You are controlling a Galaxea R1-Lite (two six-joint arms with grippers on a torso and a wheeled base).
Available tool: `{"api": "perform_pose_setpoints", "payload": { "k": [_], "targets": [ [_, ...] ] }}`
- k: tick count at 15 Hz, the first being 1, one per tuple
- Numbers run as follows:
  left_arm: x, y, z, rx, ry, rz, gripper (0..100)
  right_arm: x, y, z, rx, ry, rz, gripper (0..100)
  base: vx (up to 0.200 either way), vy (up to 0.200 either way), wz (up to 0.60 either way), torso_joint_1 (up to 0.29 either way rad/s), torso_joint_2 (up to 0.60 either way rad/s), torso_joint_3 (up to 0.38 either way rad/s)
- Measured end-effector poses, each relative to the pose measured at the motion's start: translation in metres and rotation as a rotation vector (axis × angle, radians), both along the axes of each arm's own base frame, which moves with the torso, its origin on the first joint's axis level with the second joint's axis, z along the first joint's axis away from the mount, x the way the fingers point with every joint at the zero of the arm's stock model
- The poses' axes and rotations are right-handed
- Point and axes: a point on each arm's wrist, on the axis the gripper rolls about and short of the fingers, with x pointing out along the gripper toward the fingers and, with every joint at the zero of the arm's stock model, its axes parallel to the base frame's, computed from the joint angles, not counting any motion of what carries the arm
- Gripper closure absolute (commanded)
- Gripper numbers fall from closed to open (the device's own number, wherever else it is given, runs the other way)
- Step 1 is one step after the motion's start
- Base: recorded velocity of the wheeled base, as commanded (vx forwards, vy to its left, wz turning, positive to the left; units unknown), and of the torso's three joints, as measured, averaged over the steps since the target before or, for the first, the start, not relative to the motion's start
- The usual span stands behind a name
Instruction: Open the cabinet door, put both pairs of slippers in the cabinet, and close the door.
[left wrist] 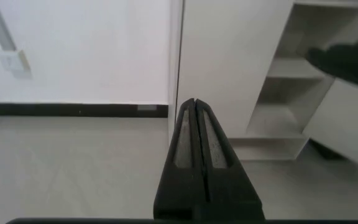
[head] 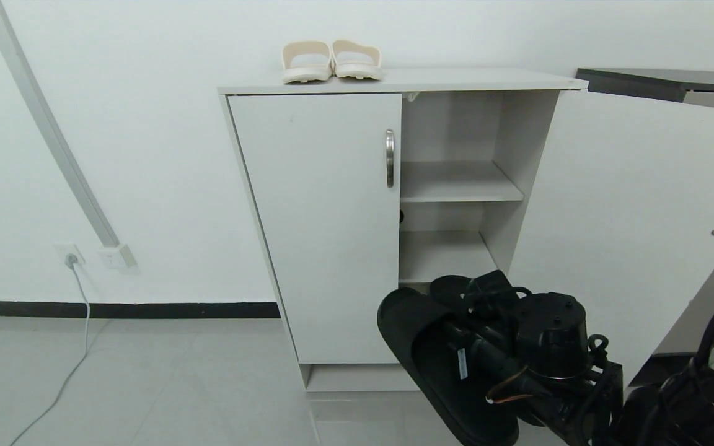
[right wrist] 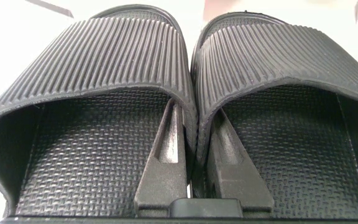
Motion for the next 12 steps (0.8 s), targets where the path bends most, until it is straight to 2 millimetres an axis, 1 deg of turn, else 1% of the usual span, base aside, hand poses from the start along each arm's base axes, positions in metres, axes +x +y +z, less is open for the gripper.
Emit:
{"api": "perform_pose_setpoints", "payload": {
  "k": [1, 3, 4, 6, 7, 8, 10, 12],
  "targets": [
    [0.000, 0.000, -0.001, 0.052, 0.003, -0.020, 100, 0.004, 0.003, 0.002, 0.015, -0.018, -0.008, 100, 0.000, 0.000, 0.00, 0.000, 0.00, 0.000],
    [0.000, 0.000, -0.001, 0.045, 0.001, -0.020, 100, 0.016, 0.010, 0.007, 0.027, -0.057, -0.090, 100, 0.000, 0.000, 0.00, 0.000, 0.00, 0.000],
    [-0.001, 0.000, -0.001, 0.004, 0.000, -0.015, 100, 0.028, 0.014, 0.012, 0.039, -0.090, -0.177, 100, 0.000, 0.000, 0.00, 0.000, 0.00, 0.000],
    [-0.001, 0.000, -0.001, -0.005, -0.001, -0.009, 100, 0.054, 0.021, 0.016, 0.051, -0.142, -0.368, 100, 0.000, 0.000, 0.00, 0.000, 0.00, 0.000],
    [-0.001, 0.000, -0.001, -0.006, -0.001, -0.009, 100, 0.066, 0.021, 0.013, 0.038, -0.149, -0.449, 100, 0.000, 0.000, 0.00, 0.000, 0.00, 0.000],
    [-0.001, 0.000, -0.001, -0.006, -0.002, -0.009, 100, 0.075, 0.020, 0.008, 0.025, -0.146, -0.494, 100, 0.000, 0.000, 0.00, 0.000, 0.00, 0.000],
    [-0.001, 0.000, -0.001, -0.006, -0.002, -0.009, 100, 0.084, 0.018, -0.001, 0.025, -0.134, -0.523, 100, 0.000, -0.200, 0.00, 0.002, 0.00, 0.005],
    [-0.001, 0.000, -0.001, -0.006, -0.002, -0.009, 100, 0.088, 0.017, -0.008, 0.014, -0.123, -0.532, 100, 0.000, -0.200, 0.00, 0.000, 0.00, 0.007]
  ]
}}
